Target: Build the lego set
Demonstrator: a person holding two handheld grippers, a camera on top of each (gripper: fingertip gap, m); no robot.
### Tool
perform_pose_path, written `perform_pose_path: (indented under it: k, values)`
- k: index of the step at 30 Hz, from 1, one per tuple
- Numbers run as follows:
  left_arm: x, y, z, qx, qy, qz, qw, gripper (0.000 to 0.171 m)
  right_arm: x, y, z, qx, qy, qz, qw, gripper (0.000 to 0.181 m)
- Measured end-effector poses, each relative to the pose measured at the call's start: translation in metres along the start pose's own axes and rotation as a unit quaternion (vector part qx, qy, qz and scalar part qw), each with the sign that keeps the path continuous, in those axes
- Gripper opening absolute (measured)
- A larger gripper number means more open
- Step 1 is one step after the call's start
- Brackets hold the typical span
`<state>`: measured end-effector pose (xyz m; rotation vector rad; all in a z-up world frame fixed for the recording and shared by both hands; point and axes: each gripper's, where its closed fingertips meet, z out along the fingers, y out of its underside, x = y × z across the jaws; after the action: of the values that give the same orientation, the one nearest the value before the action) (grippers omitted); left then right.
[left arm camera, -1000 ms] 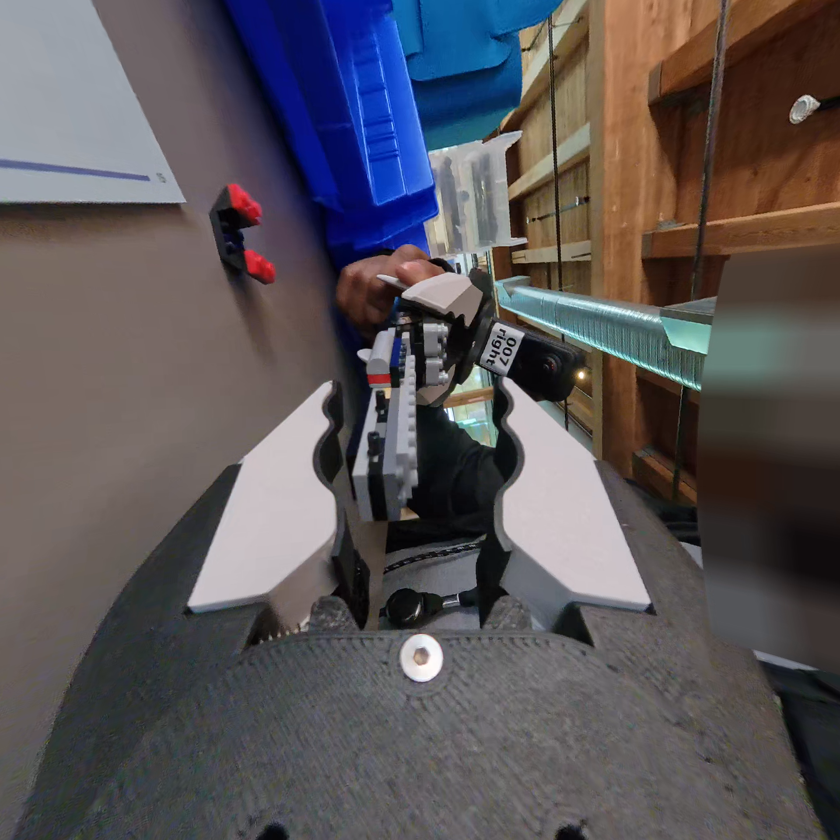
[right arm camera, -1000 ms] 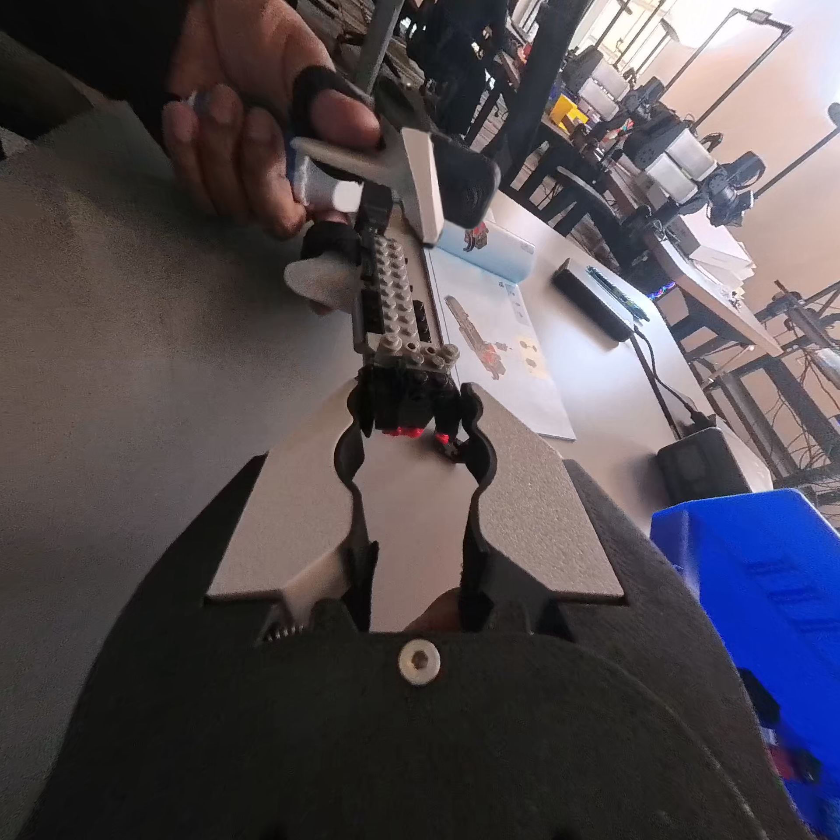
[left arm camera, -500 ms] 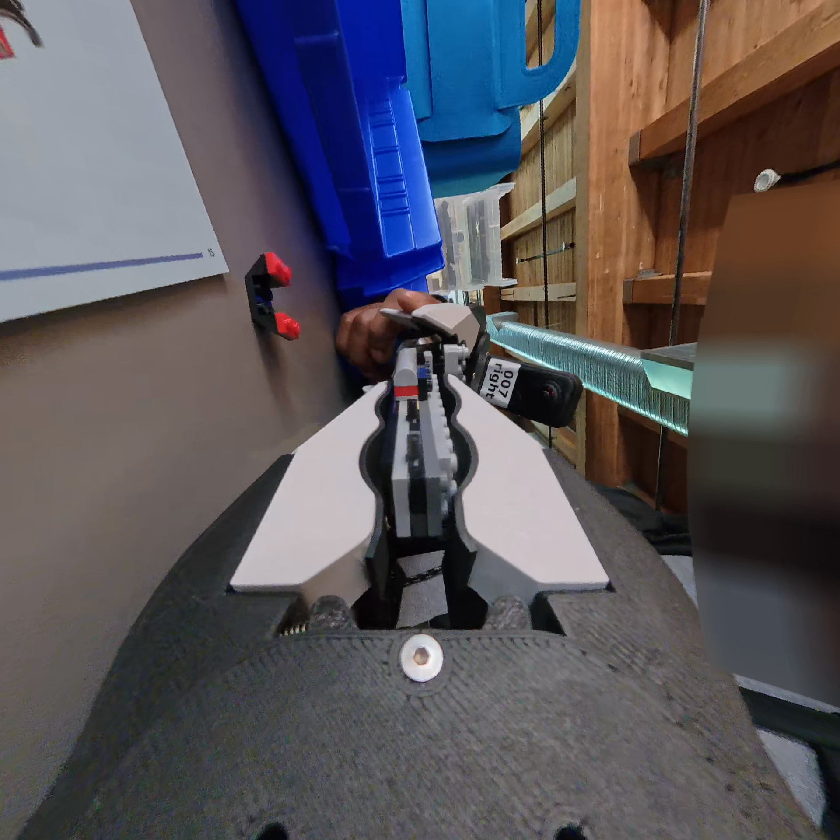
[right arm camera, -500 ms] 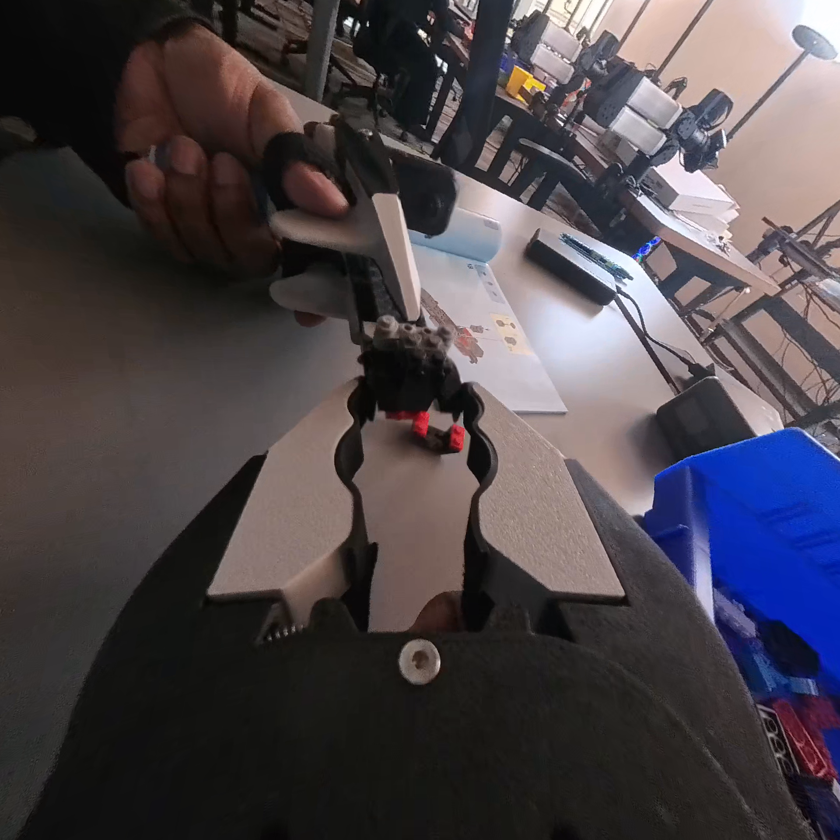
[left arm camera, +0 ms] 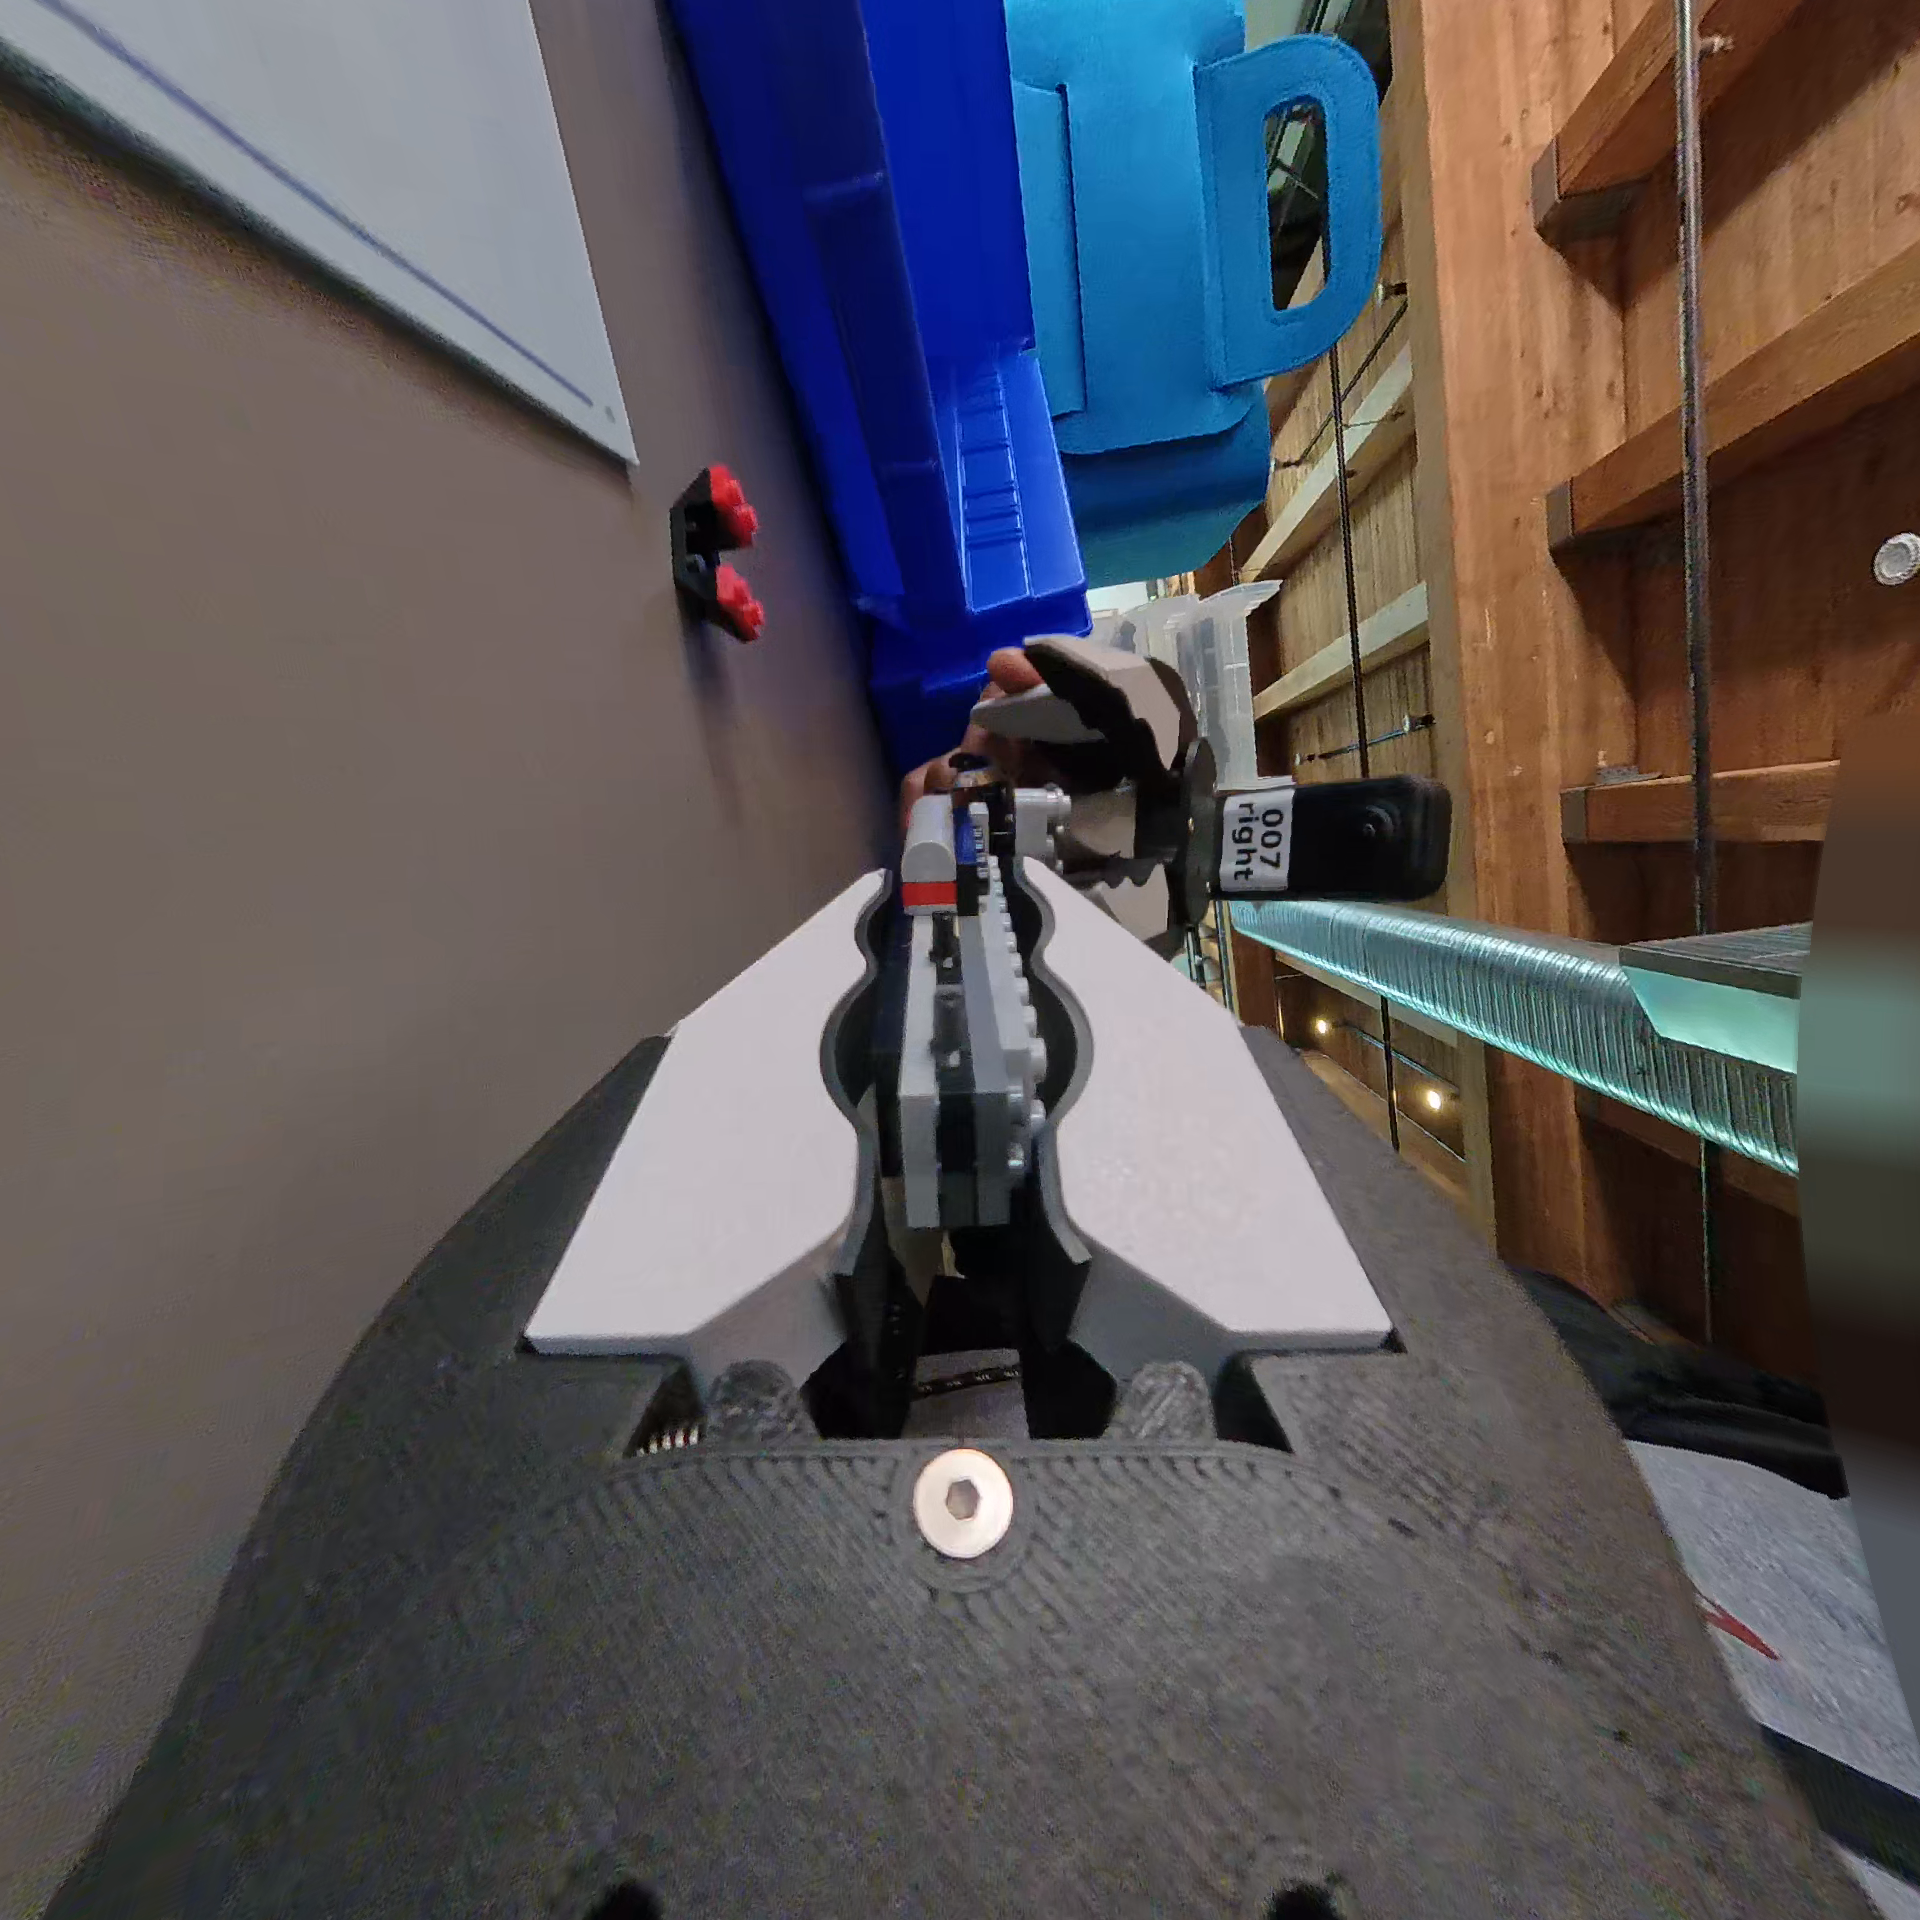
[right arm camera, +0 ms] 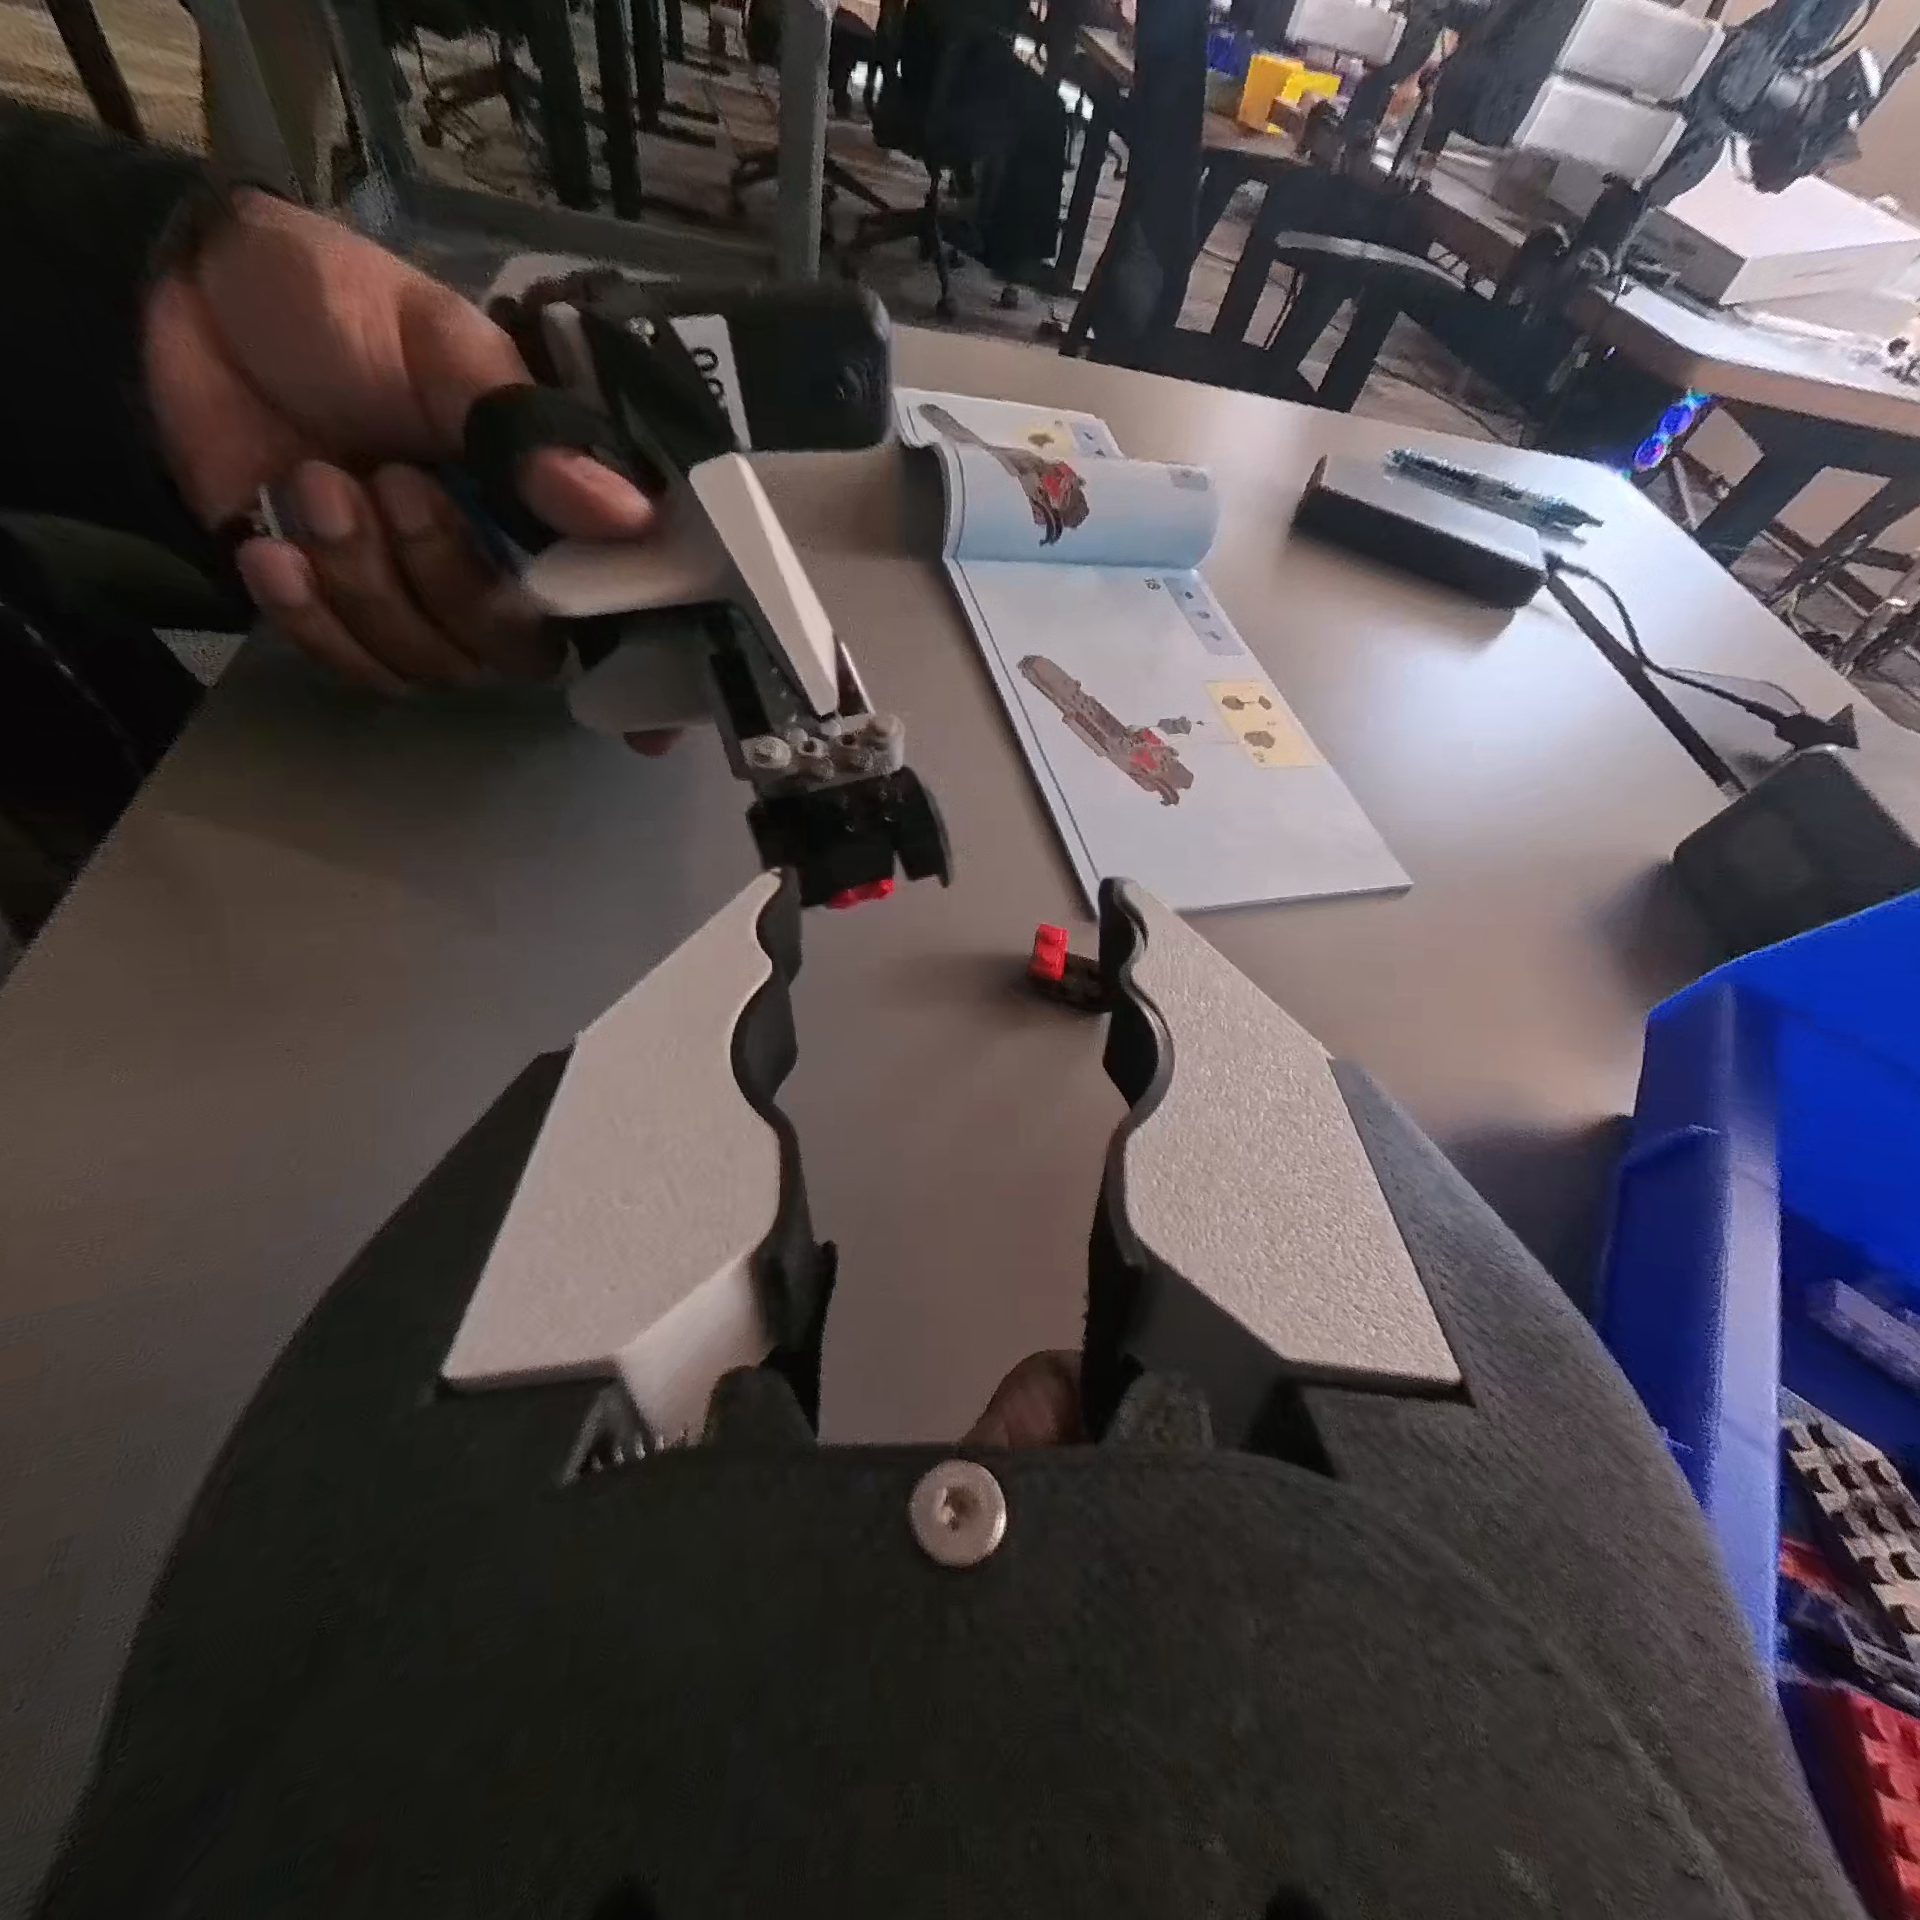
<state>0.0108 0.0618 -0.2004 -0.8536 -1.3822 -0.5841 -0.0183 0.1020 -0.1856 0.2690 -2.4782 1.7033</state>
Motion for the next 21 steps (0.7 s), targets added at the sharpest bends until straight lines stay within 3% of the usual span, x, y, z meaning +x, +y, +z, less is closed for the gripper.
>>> perform_pose_path:
  k: [4, 8, 11, 15, 21]
  values:
    - [0.001, 0.003, -0.003, 0.002, -0.003, -0.001, 1.0, 0.02, -0.006, -0.003, 0.003, -0.009, -0.034, 0.031, 0.999, 0.061]
    - [0.004, 0.001, -0.002, -0.003, 0.001, 0.002, 1.0, 0.02, -0.022, -0.011, 0.016, -0.001, -0.082, 0.049, 0.995, 0.076]
    - [0.003, -0.001, -0.001, -0.009, 0.009, -0.007, 1.0, 0.02, -0.026, -0.009, 0.027, -0.011, -0.084, 0.022, 0.996, 0.069]
    - [0.002, 0.0, 0.001, -0.024, 0.022, -0.02, 0.999, 0.021, -0.026, -0.008, 0.031, -0.005, -0.097, 0.016, 0.995, 0.042]
    - [0.002, -0.001, 0.0, -0.048, 0.036, -0.023, 0.998, 0.021, -0.022, -0.009, 0.032, 0.006, -0.107, 0.03, 0.994, 0.041]
